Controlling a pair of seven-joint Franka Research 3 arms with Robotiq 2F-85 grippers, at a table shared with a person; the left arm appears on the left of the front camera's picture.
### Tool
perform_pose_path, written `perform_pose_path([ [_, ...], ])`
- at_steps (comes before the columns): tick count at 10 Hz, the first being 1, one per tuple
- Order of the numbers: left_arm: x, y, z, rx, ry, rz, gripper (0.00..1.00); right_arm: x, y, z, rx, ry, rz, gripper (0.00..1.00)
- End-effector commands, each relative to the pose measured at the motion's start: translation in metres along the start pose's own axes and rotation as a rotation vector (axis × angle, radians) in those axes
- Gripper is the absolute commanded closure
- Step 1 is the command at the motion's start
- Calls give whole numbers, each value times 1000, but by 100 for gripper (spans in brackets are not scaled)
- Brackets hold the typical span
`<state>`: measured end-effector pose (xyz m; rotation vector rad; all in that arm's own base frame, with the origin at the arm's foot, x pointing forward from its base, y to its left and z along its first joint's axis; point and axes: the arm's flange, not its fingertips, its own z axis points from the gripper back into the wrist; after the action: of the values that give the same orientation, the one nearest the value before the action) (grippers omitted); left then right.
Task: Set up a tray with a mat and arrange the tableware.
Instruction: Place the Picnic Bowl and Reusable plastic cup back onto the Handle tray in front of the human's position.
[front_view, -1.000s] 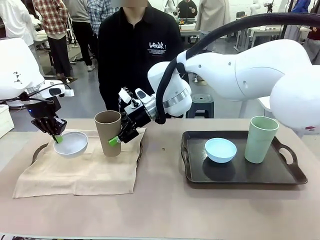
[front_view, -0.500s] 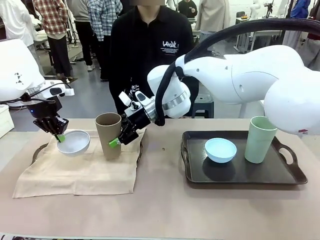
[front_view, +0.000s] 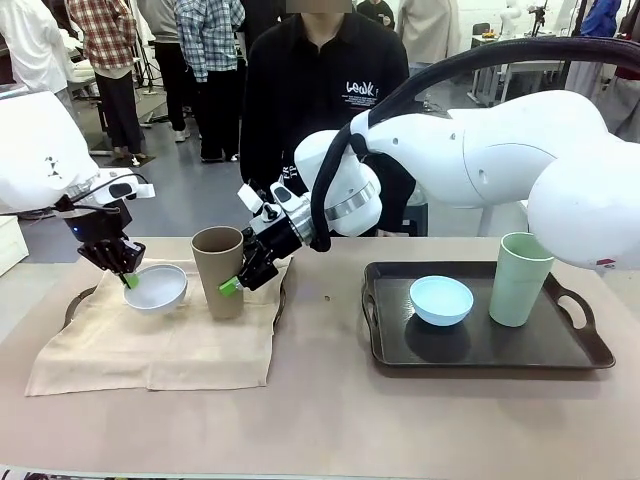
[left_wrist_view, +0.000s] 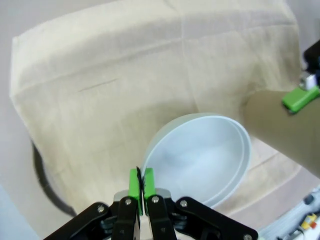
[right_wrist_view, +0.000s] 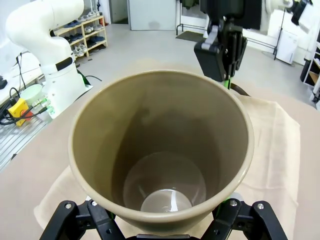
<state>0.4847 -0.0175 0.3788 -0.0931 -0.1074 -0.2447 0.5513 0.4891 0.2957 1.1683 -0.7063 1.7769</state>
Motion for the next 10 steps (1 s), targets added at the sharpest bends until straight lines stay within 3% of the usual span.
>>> perform_pose_path([
  [1, 8, 10, -11, -39, -11, -6, 96, 1, -4, 0, 10, 21, 1, 15],
  [3, 7, 11, -15, -33, 4, -4, 96, -1, -4, 0, 8, 25, 9, 15],
  [4, 7, 12, -15, -30, 6, -7, 67, -1, -3, -1, 10, 57, 25, 0],
  [6, 5, 11, -12, -29, 11, -9, 8, 1, 0, -2, 0, 191, 48, 0],
  [7, 3, 11, -10, -28, 10, -7, 0, 1, 2, -2, -7, 226, 47, 0],
  [9, -1, 11, -7, -26, 29, 6, 0, 4, 6, 3, -30, 316, 27, 0],
  [10, -3, 12, -4, -23, 34, 10, 45, 7, 11, 10, -53, 353, 16, 0],
])
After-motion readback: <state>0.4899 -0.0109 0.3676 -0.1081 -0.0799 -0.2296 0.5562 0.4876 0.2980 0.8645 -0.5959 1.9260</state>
